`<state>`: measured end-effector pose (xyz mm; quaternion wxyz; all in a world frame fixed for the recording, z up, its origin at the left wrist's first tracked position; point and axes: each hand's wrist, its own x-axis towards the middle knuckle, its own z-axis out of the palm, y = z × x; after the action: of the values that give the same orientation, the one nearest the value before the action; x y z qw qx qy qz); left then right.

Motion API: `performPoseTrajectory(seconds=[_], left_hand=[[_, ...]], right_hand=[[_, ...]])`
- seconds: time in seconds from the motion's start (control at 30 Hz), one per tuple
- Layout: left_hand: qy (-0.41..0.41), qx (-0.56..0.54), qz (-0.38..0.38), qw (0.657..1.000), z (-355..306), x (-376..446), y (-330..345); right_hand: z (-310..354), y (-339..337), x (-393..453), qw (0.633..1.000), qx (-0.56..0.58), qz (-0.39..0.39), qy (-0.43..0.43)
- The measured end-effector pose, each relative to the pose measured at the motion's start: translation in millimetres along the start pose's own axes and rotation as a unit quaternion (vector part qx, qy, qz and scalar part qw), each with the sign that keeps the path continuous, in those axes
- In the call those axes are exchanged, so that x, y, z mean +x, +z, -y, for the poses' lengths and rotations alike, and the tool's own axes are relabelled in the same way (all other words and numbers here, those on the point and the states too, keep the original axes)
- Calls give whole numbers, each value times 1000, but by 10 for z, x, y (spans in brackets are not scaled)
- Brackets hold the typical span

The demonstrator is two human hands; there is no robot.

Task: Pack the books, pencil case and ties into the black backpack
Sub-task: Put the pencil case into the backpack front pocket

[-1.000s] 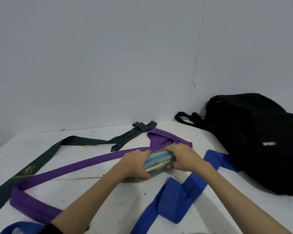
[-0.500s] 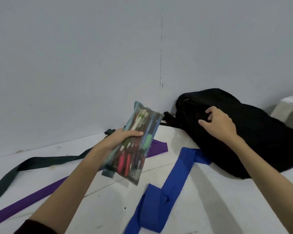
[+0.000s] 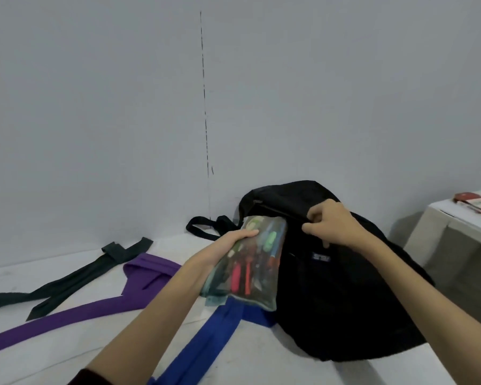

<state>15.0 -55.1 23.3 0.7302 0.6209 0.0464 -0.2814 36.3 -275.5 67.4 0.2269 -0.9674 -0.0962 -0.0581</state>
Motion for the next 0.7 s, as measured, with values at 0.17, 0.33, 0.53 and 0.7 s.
performPoseTrajectory(seconds=[0.17, 0.33, 0.53, 0.7], left_hand=[[40, 45, -29, 998, -223, 404, 359], [83, 13, -134, 987, -476, 771, 425], [123, -166, -168, 964, -494, 1137, 559], [163, -20, -195, 967, -461, 1276, 590]], right_hand=[[51, -145, 42, 997, 20, 7, -74], [-17, -143, 92, 986, 136, 41, -88], [-124, -177, 273, 966, 207, 99, -116], [-185, -233, 415, 957, 236, 112, -127]])
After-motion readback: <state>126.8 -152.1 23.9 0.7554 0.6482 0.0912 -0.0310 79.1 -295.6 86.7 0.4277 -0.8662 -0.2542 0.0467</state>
